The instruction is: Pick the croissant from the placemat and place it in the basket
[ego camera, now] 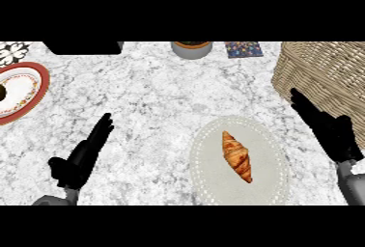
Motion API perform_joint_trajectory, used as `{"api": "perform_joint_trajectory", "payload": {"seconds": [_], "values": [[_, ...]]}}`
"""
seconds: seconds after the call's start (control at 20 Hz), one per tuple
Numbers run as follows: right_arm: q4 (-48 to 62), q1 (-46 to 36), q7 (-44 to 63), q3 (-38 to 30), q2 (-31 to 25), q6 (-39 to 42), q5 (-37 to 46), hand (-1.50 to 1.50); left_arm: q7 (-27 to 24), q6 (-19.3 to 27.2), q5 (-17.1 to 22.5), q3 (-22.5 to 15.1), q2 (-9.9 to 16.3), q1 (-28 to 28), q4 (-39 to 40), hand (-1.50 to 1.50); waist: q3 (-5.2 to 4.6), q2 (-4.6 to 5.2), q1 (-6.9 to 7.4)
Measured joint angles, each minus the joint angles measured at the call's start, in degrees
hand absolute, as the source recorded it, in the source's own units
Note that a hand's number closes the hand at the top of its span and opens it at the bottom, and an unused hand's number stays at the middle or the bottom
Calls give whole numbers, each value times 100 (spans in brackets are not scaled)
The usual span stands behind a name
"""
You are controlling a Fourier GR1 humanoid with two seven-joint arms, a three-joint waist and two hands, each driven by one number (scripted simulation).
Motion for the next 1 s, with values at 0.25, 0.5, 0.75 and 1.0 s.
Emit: {"api": "perform_joint_trajectory", "payload": {"seconds": [0.25, 0.5, 0.75, 1.0], "values": [[240, -491, -645, 156, 323, 1059, -557, 150, 411, 287, -237, 157, 170, -447, 92, 0, 58, 89, 237], [-284, -834, -2073, 647, 887, 2312, -936, -150, 871, 473, -347, 252, 333, -714, 197, 0, 110, 101, 353], [-843, -364, -3613, 1079, 1179, 2104, 257, -150, 1482, 675, -400, 391, 485, -948, 184, 0, 73, 42, 108], [-1268, -483, -3527, 978, 545, 1359, 1764, -150, 1729, 743, -439, 447, 575, -964, 140, 0, 41, -11, -8]]}}
